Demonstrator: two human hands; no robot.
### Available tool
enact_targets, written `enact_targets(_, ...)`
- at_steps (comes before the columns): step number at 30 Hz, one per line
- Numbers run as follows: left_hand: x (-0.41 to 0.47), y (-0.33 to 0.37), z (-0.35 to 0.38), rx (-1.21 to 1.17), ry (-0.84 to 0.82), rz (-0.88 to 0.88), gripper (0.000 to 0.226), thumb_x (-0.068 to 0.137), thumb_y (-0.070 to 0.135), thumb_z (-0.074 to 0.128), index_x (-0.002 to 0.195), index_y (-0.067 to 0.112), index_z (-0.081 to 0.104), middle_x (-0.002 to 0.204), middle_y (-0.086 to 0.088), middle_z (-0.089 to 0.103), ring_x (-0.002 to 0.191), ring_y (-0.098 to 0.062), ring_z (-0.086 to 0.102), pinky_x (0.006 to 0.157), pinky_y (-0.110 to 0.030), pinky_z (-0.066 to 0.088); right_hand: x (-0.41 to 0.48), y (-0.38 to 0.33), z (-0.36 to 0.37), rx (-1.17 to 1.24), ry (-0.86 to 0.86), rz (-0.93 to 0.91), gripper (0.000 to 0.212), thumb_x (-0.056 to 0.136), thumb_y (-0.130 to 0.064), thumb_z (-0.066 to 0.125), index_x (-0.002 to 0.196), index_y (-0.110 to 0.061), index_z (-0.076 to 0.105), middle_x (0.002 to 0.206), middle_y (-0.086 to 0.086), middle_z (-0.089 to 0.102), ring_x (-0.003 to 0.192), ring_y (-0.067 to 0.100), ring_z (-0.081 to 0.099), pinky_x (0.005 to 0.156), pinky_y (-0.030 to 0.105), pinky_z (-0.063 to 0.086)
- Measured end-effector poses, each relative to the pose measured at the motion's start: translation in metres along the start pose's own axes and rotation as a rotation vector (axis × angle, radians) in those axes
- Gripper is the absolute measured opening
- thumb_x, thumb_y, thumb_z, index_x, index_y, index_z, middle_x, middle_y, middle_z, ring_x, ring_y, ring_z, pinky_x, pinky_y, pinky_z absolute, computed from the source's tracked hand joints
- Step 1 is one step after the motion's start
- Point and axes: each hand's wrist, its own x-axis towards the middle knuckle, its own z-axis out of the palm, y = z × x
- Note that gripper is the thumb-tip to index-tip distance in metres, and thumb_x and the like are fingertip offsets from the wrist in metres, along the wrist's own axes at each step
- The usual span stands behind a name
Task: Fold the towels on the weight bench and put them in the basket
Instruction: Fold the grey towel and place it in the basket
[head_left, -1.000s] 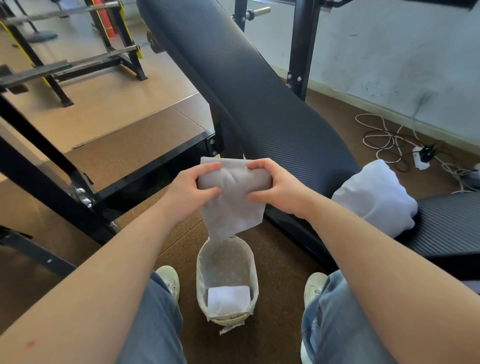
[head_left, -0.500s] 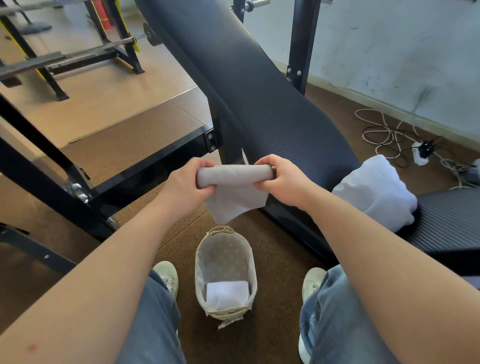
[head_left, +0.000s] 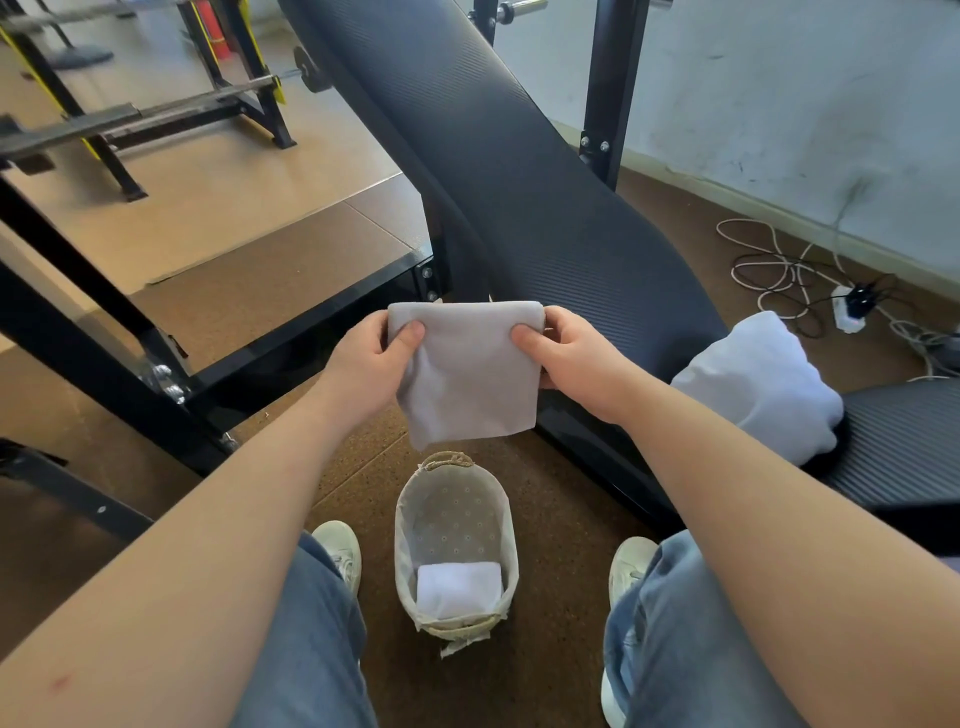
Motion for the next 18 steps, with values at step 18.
enact_targets(18,-0.0034,0.002,0.0008,-0.296,-0.045,0.017,0.026,0.102,0.015,0.058,0.111,0.036,0.071,0.121,0.004,0.062,0.11,-0.022,0.063,0.086,-0.038,0.06,-0.0084,-0.0029,0.0027,0.1,-0.049,-0.171,0.032,0.107,-0.018,0.051,0.127,-0.042,0.055,0.125,0.001,0.052,0.107,0.022,0.057,0.087,0.04,0.058)
